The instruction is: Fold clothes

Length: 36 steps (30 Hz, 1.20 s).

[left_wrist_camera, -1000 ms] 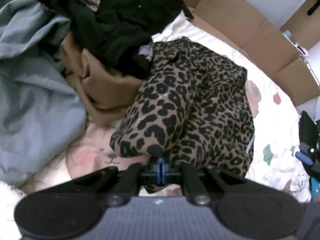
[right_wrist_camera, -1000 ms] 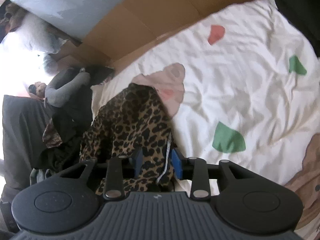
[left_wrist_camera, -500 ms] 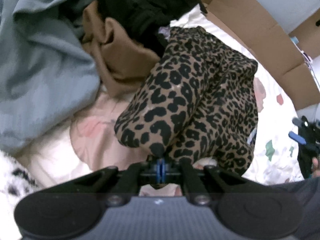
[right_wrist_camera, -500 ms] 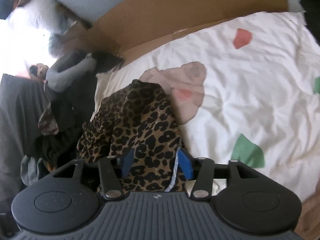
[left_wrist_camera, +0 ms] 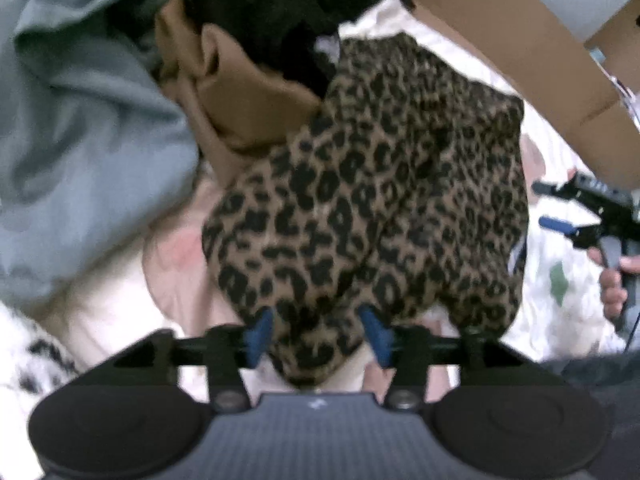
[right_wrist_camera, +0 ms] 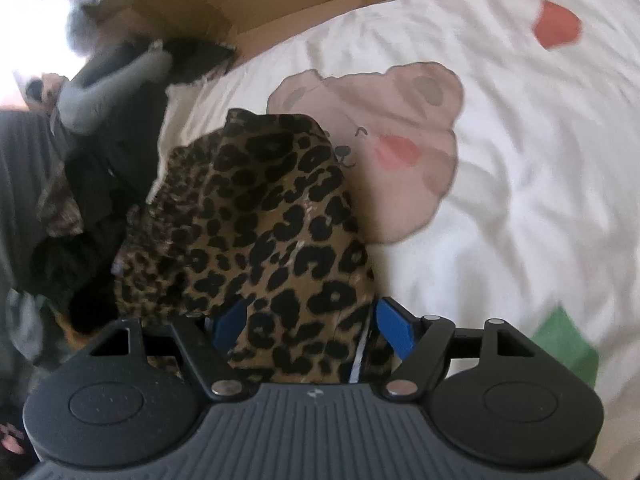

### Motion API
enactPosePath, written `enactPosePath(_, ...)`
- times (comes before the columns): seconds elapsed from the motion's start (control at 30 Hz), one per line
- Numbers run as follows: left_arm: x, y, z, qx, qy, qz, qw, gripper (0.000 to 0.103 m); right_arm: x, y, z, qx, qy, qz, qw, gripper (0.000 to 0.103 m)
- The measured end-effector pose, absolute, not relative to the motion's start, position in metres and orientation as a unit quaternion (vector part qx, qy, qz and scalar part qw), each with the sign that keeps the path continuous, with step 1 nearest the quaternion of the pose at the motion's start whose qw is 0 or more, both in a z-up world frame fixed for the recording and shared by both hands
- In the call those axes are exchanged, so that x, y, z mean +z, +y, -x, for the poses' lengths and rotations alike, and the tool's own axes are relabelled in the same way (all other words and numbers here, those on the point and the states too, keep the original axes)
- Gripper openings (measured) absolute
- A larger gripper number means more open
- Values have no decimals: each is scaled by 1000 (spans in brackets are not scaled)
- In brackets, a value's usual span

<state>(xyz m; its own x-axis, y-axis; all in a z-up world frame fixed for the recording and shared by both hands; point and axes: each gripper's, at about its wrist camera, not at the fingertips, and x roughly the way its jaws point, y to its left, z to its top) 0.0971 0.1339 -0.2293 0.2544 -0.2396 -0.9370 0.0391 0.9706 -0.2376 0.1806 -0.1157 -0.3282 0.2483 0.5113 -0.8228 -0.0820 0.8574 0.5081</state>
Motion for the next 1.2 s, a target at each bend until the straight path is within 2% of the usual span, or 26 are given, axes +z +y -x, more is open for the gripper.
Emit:
enactPosePath(0.13, -230, 123, -120, -106, 593, 72, 795, 72, -340, -104, -193, 198, 594, -163, 762, 78)
enactPosePath(0.43, -242, 116, -145, -115, 586, 68, 799, 74, -364, -92, -198, 196, 612, -164, 748, 75)
enactPosePath(0.53, -246, 118, -147, -114, 593, 69, 794, 75, -364, -86, -196, 201, 618, -131, 748, 58)
enactPosePath(0.57, -247, 119, -147, -114, 597, 68, 791, 75, -363, -84, -195, 203, 620, -119, 748, 44)
enactPosePath(0.6, -248, 120, -148, -113, 599, 68, 790, 75, -363, -82, -195, 205, 622, -107, 748, 35)
enactPosePath(0.63, -249, 120, -149, -112, 601, 68, 788, 75, -364, -83, -194, 204, 626, -102, 746, 12)
enactPosePath(0.67, -250, 121, -150, -111, 603, 69, 787, 75, -365, -86, -193, 199, 628, -109, 744, 5)
enactPosePath(0.77, -252, 121, -159, -102, 604, 82, 786, 75, -364, -94, -186, 191, 623, -132, 747, 1)
enactPosePath(0.93, -248, 111, -175, -104, 592, 97, 793, 76, -354, -114, -173, 175, 607, -168, 757, 0)
enactPosePath(1.2, -240, 90, -187, -130, 578, 66, 803, 78, -335, -157, -152, 132, 581, -222, 772, 0)
